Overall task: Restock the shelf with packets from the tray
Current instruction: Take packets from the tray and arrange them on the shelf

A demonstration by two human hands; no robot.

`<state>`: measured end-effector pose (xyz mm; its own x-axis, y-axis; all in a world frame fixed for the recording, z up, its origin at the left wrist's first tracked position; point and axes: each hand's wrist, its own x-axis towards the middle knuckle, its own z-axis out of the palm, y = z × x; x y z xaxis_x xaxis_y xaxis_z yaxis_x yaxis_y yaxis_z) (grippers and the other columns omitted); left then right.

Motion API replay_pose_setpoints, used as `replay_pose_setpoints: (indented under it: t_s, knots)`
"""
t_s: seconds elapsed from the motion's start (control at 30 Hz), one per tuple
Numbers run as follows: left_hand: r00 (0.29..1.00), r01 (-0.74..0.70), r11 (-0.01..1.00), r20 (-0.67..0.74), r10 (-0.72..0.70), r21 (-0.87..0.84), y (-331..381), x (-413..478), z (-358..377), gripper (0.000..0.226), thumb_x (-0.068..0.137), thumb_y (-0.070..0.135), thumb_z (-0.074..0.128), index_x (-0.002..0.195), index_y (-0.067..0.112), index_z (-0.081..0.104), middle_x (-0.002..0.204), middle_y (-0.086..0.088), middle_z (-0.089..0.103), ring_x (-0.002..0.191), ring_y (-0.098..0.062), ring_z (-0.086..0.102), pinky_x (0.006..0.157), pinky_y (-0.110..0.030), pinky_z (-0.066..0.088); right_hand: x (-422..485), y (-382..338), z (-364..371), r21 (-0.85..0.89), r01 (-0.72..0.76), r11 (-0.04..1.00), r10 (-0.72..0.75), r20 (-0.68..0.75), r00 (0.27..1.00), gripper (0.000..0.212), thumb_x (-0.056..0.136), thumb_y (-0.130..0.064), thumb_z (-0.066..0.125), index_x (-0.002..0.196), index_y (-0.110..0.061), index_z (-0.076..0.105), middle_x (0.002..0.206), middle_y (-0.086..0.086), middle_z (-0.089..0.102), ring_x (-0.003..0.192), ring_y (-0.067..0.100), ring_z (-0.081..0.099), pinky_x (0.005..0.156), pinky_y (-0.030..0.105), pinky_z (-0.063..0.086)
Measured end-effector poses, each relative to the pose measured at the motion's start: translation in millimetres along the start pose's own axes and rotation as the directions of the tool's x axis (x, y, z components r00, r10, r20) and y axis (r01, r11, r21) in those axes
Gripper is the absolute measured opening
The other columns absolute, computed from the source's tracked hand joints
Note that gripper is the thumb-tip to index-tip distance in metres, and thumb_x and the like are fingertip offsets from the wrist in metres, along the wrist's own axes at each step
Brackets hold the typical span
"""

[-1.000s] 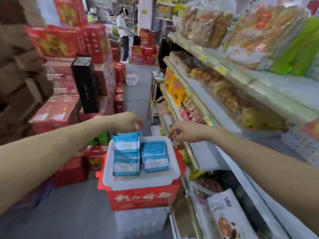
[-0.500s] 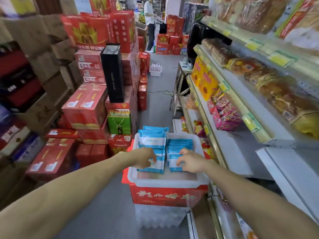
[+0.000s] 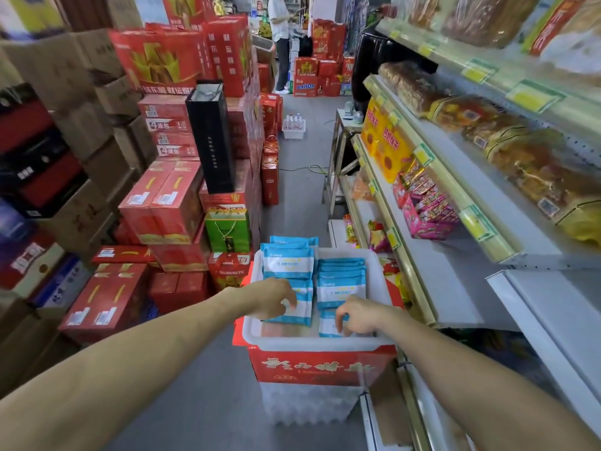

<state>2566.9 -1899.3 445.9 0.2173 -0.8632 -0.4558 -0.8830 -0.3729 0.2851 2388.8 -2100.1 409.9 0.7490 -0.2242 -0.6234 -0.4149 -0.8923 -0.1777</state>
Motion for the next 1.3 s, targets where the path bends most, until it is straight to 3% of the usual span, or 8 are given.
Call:
replay_pose_setpoints:
  t_s: [0.13,0.33,0.5,0.63,0.8,0.97,1.17,1.3]
  knots:
    - [1.0,-0.007,1.0,0.007,0.007,0.016,1.7,2.6,1.4,0.038,0.099,0.017,0.054,0.131,0.031,0.066,0.141,0.0,0.052,0.129,-0.024,0.052,0.109,-0.045,0.047,-2.1,-6.1,-2.2,0.01,0.021,1.0,-0.021,0.035,0.999,0.019,0.093,-0.037,0.067,0.111,-0.032,0.072,0.122,-0.009,0.06,0.108,0.015,0.06,0.097,0.04,0.054]
    - [1.0,0.0,1.0,0.008,0.0,0.017,-0.5,9.6,4.8,0.039,0.098,0.015,0.054,0.132,0.031,0.066,0.141,0.0,0.052,0.13,-0.025,0.051,0.11,-0.044,0.046,-9.9,-18.1,-12.8,-0.064,0.015,0.998,-0.01,0.079,0.997,0.024,0.091,-0.048,0.057,0.108,-0.043,0.073,0.123,-0.018,0.065,0.115,0.014,0.05,0.096,0.042,0.036]
    - [0.998,0.005,0.995,0.054,-0.01,0.103,2.6,19.7,13.5,0.042,0.1,0.016,0.054,0.138,0.03,0.062,0.155,-0.003,0.039,0.138,-0.028,0.042,0.113,-0.043,0.042,-18.2,-15.8,-8.2,0.034,0.02,0.999,-0.025,0.153,0.988,0.041,0.092,-0.007,0.055,0.116,-0.034,0.075,0.134,-0.008,0.06,0.115,0.013,0.054,0.096,0.03,0.048]
    - [0.998,0.009,0.978,0.065,-0.023,0.209,1.1,27.7,23.1,0.042,0.098,0.022,0.057,0.137,0.037,0.062,0.161,-0.001,0.028,0.14,-0.031,0.034,0.113,-0.044,0.039,-28.7,-13.7,-10.1,-0.014,0.057,0.998,-0.056,0.079,0.995,0.055,0.092,0.008,0.053,0.126,-0.031,0.073,0.143,0.001,0.054,0.107,0.015,0.052,0.084,0.026,0.042]
    - [0.996,-0.001,0.978,0.086,-0.017,0.209,-2.8,30.2,27.2,0.046,0.096,0.016,0.056,0.132,0.044,0.062,0.157,0.001,0.03,0.137,-0.029,0.038,0.111,-0.043,0.04,-48.1,-8.5,-31.5,0.041,0.073,0.996,-0.07,-0.071,0.995,0.052,0.094,-0.001,0.064,0.13,-0.037,0.07,0.145,0.003,0.048,0.123,0.025,0.05,0.095,0.035,0.046]
    - [0.995,-0.011,0.977,0.102,-0.011,0.212,-4.4,32.3,38.5,0.039,0.097,0.02,0.056,0.123,0.049,0.064,0.152,0.0,0.035,0.14,-0.033,0.035,0.115,-0.05,0.034,-70.6,-5.1,-46.7,0.189,0.064,0.98,-0.028,-0.184,0.983,0.048,0.094,-0.003,0.069,0.125,-0.04,0.073,0.146,-0.002,0.052,0.103,0.01,0.052,0.066,0.017,0.042]
    - [0.984,-0.001,0.994,0.178,-0.018,0.106,2.1,35.8,44.0,0.032,0.097,0.014,0.054,0.106,0.041,0.071,0.136,0.0,0.041,0.135,-0.031,0.036,0.112,-0.052,0.038,-102.6,-3.7,-51.0,0.205,0.053,0.977,-0.001,-0.245,0.969,0.049,0.096,-0.003,0.066,0.131,-0.038,0.07,0.155,0.0,0.048,0.107,0.008,0.047,0.058,0.012,0.037]
    - [0.987,0.0,1.0,0.161,-0.004,0.025,4.5,37.7,49.4,0.023,0.097,0.018,0.055,0.106,0.03,0.073,0.13,0.0,0.052,0.117,-0.022,0.048,0.099,-0.035,0.046,-112.2,-0.2,-48.6,0.219,0.036,0.975,0.026,-0.275,0.961,0.05,0.096,-0.004,0.065,0.131,-0.039,0.07,0.152,0.001,0.05,0.124,0.019,0.053,0.062,0.014,0.041]
